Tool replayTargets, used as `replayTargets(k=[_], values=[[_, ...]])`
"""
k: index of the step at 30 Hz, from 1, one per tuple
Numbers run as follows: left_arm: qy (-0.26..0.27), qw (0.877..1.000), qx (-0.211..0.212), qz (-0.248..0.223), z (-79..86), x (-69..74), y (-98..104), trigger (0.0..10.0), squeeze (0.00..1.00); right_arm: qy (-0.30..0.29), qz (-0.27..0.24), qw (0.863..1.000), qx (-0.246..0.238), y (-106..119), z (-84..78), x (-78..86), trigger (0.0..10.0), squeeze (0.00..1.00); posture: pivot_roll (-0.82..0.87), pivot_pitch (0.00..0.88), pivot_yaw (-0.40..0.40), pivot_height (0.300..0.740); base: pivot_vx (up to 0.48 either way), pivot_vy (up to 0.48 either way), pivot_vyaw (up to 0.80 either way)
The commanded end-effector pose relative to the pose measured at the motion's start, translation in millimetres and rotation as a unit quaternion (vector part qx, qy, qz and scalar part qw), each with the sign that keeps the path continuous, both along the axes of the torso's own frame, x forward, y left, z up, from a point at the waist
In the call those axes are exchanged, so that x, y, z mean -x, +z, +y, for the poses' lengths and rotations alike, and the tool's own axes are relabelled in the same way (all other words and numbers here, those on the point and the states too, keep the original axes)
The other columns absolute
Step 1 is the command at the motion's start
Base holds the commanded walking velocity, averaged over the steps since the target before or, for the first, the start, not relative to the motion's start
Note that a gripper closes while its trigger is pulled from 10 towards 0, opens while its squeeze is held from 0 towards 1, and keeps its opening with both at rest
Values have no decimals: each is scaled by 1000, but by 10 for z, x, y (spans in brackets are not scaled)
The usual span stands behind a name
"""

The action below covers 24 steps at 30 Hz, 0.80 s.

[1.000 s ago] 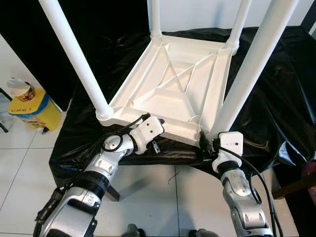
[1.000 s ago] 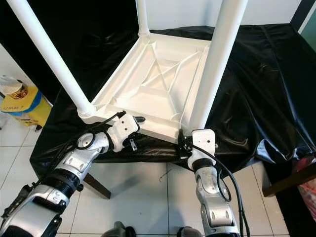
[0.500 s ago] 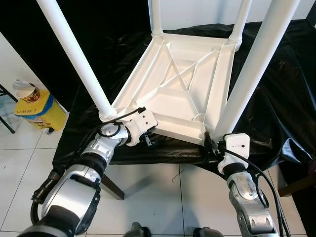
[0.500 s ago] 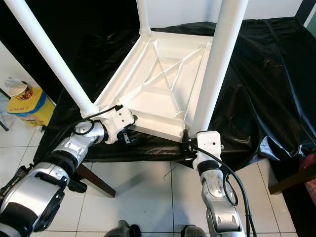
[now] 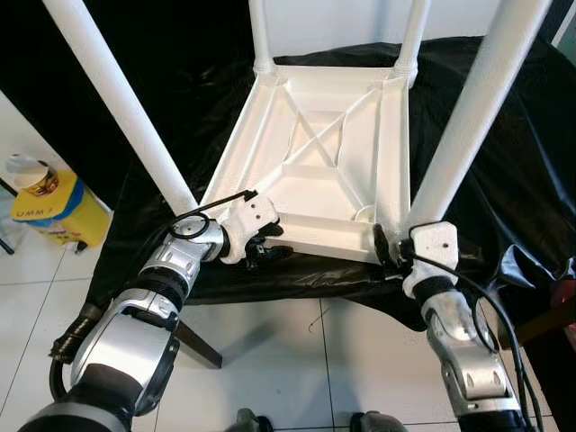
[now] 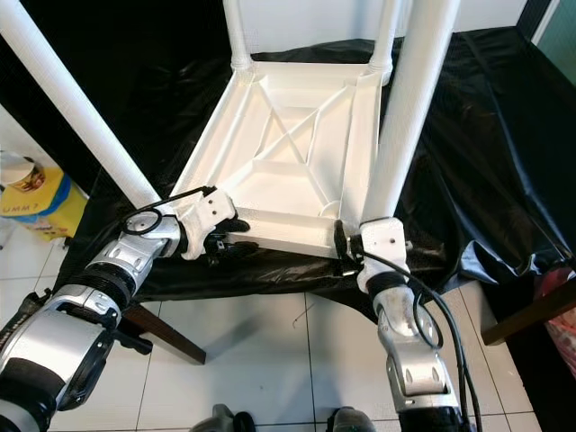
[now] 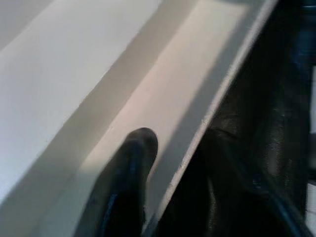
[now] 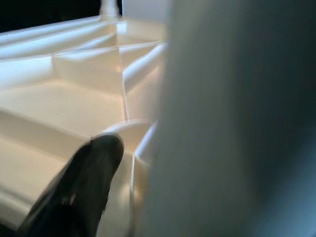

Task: Building children table

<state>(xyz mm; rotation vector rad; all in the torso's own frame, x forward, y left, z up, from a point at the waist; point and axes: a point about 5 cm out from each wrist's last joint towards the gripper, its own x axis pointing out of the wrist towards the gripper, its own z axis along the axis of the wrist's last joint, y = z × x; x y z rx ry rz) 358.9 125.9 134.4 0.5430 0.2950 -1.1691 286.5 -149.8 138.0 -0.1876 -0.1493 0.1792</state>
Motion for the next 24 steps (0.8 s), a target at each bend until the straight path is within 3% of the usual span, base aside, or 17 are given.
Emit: replayTargets(k=[1, 5, 15, 16, 17, 18, 20, 21, 24], values=[[15, 999, -9, 48, 166, 93, -201, 0, 0, 25, 20, 999, 6, -68, 58, -52, 10000, 0, -119, 124, 86, 740, 0, 0, 0], [39, 998, -17, 51, 344, 118, -228, 0, 0, 54, 33, 998, 19, -110, 136, -205, 10000, 0, -104, 118, 77, 740, 0, 0, 0], [84, 995, -23, 45, 556, 123, -228, 0, 0, 73, 28, 997, 23, -78, 259, -391, 10000, 0, -98, 116, 65, 740, 0, 0, 0], [108, 993, -30, 37, 626, 105, -228, 4235, 0, 76, 27, 996, 25, -72, 307, -430, 10000, 0, -99, 117, 65, 740, 0, 0, 0], [125, 991, -36, 30, 676, 94, -225, 4235, 0, 80, 25, 996, 28, -70, 341, -465, 10000, 0, -99, 117, 64, 740, 0, 0, 0], [133, 990, -39, 28, 732, 94, -218, 6588, 0, 84, 23, 996, 23, -57, 384, -498, 10000, 0, -97, 116, 62, 740, 0, 0, 0], [134, 990, -41, 24, 789, 100, -199, 6941, 0, 88, 19, 996, 21, -33, 435, -528, 10000, 0, -97, 116, 62, 740, 0, 0, 0], [148, 988, -41, 19, 825, 83, -172, 10000, 0, 91, 15, 996, 19, -14, 460, -537, 10000, 0, -93, 116, 59, 740, 0, 0, 0], [158, 987, -40, 10, 873, 62, -117, 10000, 0, 93, 9, 995, 17, 6, 485, -541, 10000, 0, -90, 116, 55, 740, 0, 0, 0]])
